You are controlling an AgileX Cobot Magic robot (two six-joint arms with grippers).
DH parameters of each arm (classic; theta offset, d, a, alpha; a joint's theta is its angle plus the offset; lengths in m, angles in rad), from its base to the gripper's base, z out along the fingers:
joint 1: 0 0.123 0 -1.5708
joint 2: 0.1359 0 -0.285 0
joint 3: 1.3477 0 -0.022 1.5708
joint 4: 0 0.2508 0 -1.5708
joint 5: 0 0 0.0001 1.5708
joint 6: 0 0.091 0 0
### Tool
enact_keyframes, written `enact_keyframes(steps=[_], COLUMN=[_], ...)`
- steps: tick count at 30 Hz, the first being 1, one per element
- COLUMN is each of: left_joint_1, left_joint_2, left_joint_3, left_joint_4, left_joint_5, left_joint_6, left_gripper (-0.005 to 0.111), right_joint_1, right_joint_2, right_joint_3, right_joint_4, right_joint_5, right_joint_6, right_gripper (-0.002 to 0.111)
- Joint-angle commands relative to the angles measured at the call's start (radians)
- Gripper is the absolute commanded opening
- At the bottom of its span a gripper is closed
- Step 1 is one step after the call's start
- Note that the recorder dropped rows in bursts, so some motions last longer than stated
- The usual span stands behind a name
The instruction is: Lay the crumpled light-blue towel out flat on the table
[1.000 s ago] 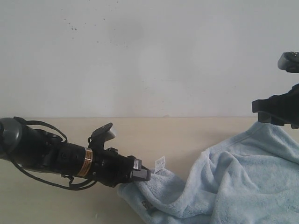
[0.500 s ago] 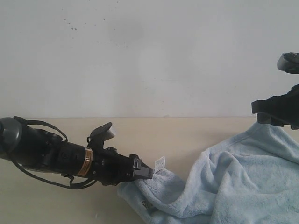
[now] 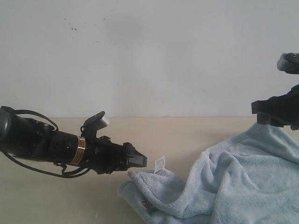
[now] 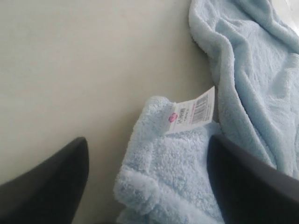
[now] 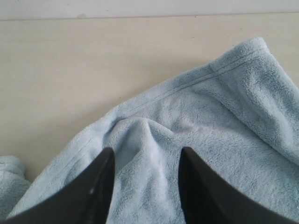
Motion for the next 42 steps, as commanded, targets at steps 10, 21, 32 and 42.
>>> enact_keyframes(steps=[10, 21, 32, 42], left_joint_1=[0.001, 0.010, 0.026, 0.009], left_joint_2=[-0.128, -0.206, -0.206, -0.161], left_joint_3=[-0.003, -0.003, 0.043, 0.037], left_joint_4=[0.086, 0.267, 0.267, 0.209], left_joint_5=[0.017, -0.041, -0.043, -0.009], left_joint_6=[-0.027, -0.212, -0.227, -0.242], left_gripper=[0.064, 0.064, 0.049, 0.066], right_joint_1=[-0.001, -0.001, -0.001, -0.001], right_joint_2=[-0.007, -0.007, -0.007, -0.007], right_joint_3=[-0.001, -0.001, -0.001, -0.001], right_joint_4=[-0.001, 0.002, 0.009, 0.010], right_joint_5=[0.019, 0.030, 0.032, 0.027], right_joint_6=[-0.006, -0.006, -0.006, -0.006], right_gripper=[0.042, 0.042, 0.042, 0.042])
